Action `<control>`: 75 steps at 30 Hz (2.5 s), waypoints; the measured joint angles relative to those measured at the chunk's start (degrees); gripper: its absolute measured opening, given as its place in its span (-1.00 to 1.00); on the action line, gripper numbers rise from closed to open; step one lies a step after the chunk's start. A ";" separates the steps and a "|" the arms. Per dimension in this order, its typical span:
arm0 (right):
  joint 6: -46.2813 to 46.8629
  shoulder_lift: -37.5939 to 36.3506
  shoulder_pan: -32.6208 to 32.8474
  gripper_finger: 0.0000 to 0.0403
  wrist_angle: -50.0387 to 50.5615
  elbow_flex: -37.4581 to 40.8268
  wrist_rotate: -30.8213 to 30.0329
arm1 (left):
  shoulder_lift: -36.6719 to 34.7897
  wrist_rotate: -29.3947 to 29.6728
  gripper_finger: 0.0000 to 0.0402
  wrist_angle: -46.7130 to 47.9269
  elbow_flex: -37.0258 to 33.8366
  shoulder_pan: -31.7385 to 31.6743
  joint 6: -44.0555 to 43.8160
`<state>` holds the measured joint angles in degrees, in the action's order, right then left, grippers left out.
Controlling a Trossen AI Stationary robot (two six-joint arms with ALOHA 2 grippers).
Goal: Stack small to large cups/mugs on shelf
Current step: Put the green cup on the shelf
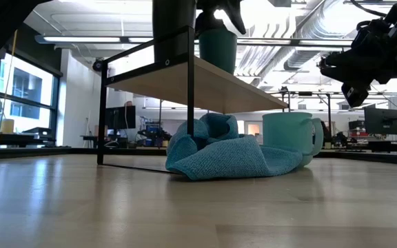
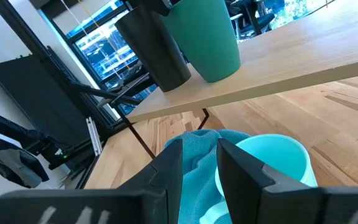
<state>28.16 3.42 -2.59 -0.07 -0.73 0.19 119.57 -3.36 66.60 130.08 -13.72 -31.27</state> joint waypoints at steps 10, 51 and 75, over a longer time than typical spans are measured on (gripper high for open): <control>0.02 0.00 0.00 -0.56 0.01 0.00 0.00 | 0.00 0.67 -0.36 0.70 0.00 -0.98 0.47; 0.67 0.00 -0.01 -0.56 0.01 0.00 0.00 | 0.00 1.97 -0.36 -2.25 -0.02 -2.96 2.52; 1.44 -0.01 0.00 -0.56 0.01 0.00 0.00 | 0.00 0.82 -0.36 -2.20 -0.02 -3.54 2.74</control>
<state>29.61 3.41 -2.59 -0.05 -0.73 0.19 119.57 -2.55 64.41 130.06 -17.26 -28.53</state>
